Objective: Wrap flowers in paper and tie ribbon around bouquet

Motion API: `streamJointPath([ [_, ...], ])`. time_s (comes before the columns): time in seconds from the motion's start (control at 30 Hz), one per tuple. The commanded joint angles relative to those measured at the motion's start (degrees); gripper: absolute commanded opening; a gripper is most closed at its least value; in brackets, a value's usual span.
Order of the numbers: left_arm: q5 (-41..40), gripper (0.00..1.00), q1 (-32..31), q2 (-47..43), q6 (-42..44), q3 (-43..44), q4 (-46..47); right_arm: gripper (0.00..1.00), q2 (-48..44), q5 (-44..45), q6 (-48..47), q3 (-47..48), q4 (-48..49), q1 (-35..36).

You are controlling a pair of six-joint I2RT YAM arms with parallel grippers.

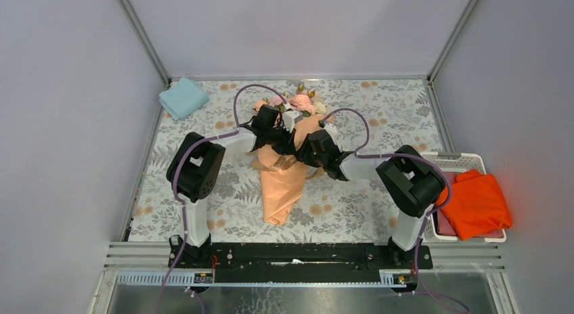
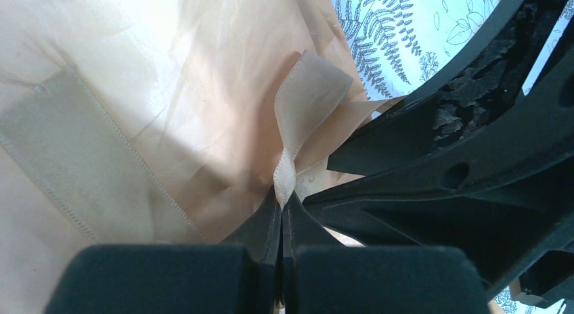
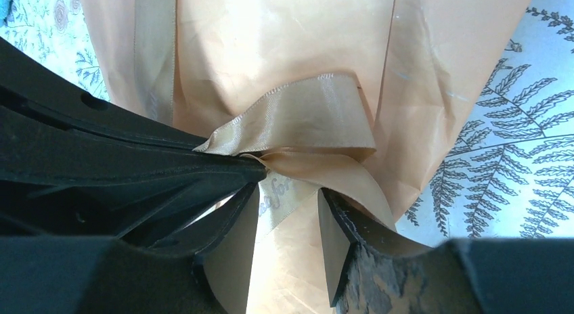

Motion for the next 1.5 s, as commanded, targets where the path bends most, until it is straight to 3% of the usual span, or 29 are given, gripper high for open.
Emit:
streamJointPath([
  [0.0,-0.70,0.00,-0.67,0.69,-1.25,-0.28,2.12,0.45,0.96,2.01,0.50,3.20,1.45,-0.50],
  [0.13,0.13,0.00,-0.84,0.97,-1.76,-0.49,2.12,0.40,2.16,3.42,0.04,4.40,-0.29,-0.52],
  [0.37,0.46,0.00,-0.85,0.32,-1.32,0.68,0.90,0.02,2.32,3.36,-1.60,3.78,0.80,-1.18],
  [0.47,-0.24,0.00,-0.93,-1.00,2.04,2.09,-1.32,0.00,0.58,0.88,-2.44,1.52,2.33,-2.08],
  [0.6,-2.03,0.59,-1.12,-3.83,8.35,7.16,-9.25,0.00,-1.53,-4.84,-4.84,-1.85,2.75,-3.55],
  [0.67,-3.65,0.72,-1.12,-5.58,10.26,10.10,-13.40,0.00,-1.92,-7.00,-5.66,-3.52,2.70,-4.01],
  [0.73,-4.96,0.78,-1.07,-6.56,11.30,12.88,-16.30,0.00,-1.57,-8.23,-5.95,-4.67,2.65,-4.40],
  [0.87,-8.12,0.80,-0.76,-7.10,9.93,16.73,-19.59,0.00,-0.34,-11.61,-6.25,-5.15,3.41,-4.88],
  [1.07,-21.77,0.79,0.10,-5.19,-1.52,13.95,-16.84,0.00,-0.19,-12.68,-6.93,-4.03,3.29,-4.96],
  [1.2,-25.63,0.98,0.08,-4.30,-8.43,9.63,-11.43,0.00,-0.12,-13.34,-8.31,-3.15,2.24,-4.96],
  [1.3,-26.14,0.99,-0.36,-2.30,-9.20,9.48,-10.19,0.00,-0.21,-13.52,-8.75,-3.22,1.91,-4.96],
  [1.4,-26.89,0.93,-0.50,0.43,-8.80,10.21,-10.20,0.00,-0.21,-14.65,-9.09,-2.92,1.57,-4.97],
  [1.47,-26.99,0.78,-0.50,2.04,-8.28,10.57,-10.58,0.00,-0.49,-15.32,-9.47,-2.57,1.05,-5.10],
])
